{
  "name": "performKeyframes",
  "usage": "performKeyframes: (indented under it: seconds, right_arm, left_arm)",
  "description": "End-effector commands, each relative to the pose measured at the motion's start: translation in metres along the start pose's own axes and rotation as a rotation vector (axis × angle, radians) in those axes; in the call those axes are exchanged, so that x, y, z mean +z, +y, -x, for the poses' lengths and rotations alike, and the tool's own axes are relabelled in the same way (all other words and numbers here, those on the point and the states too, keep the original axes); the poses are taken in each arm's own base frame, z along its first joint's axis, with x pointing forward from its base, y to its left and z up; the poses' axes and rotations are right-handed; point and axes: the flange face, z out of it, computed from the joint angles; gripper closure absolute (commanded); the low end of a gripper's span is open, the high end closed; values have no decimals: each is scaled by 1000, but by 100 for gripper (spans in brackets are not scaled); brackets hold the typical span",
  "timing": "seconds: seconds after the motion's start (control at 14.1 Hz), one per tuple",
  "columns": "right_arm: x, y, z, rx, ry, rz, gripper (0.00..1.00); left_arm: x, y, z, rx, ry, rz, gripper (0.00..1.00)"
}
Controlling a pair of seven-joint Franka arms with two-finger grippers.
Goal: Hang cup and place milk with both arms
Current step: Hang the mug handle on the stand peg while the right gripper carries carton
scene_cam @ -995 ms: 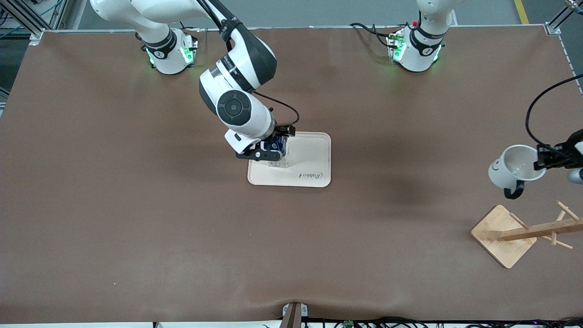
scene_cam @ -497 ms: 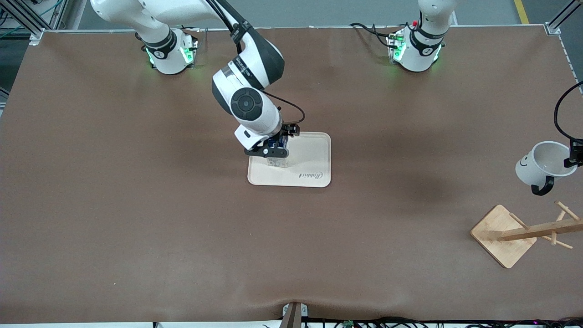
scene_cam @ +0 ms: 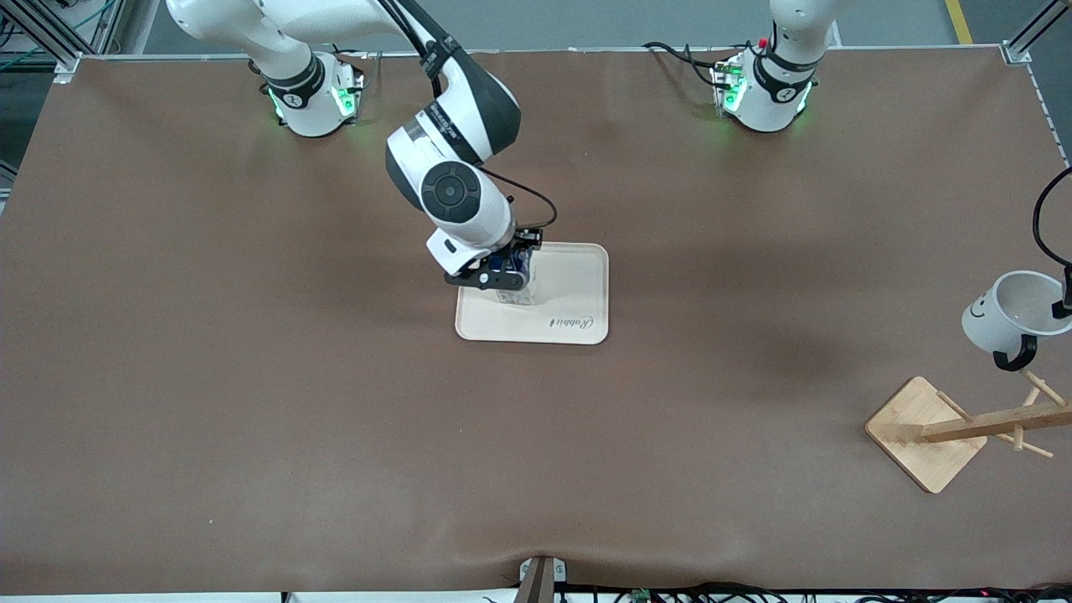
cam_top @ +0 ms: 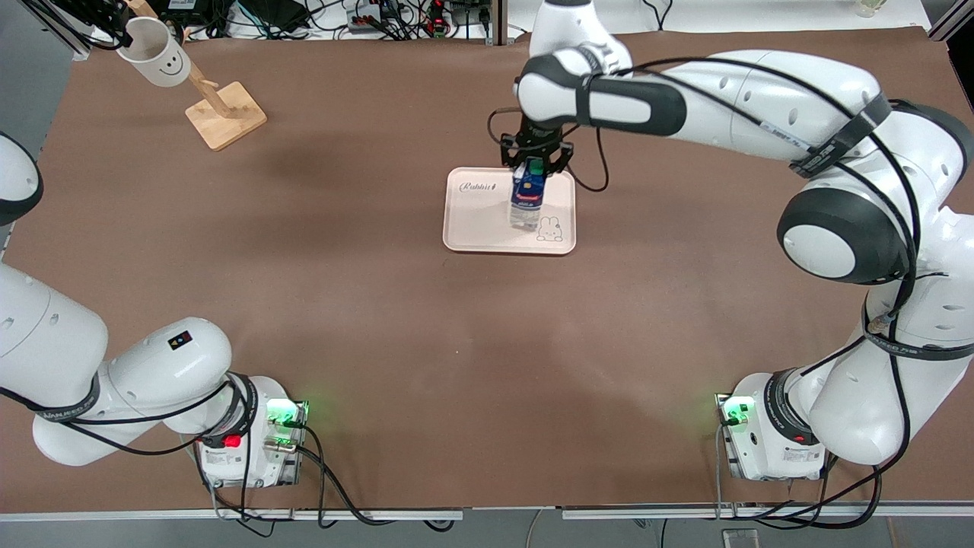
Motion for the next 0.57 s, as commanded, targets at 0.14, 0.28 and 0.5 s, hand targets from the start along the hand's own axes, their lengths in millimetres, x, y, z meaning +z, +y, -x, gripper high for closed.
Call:
performKeyframes:
  seconds: [0.14,0.28,0.5]
  right_arm:
    - [-98,84,-29,97,-83,26,100]
    - [-119,131,-43,149,-113,35,100]
    - [-136,191,-50,145,-26,141,100]
  left_arm:
    - [-7,-5,-6,0,38,-2,100]
    - [-3,-4,-8,2,34,4,100]
    - [4,-11,-12,4,47,9,100]
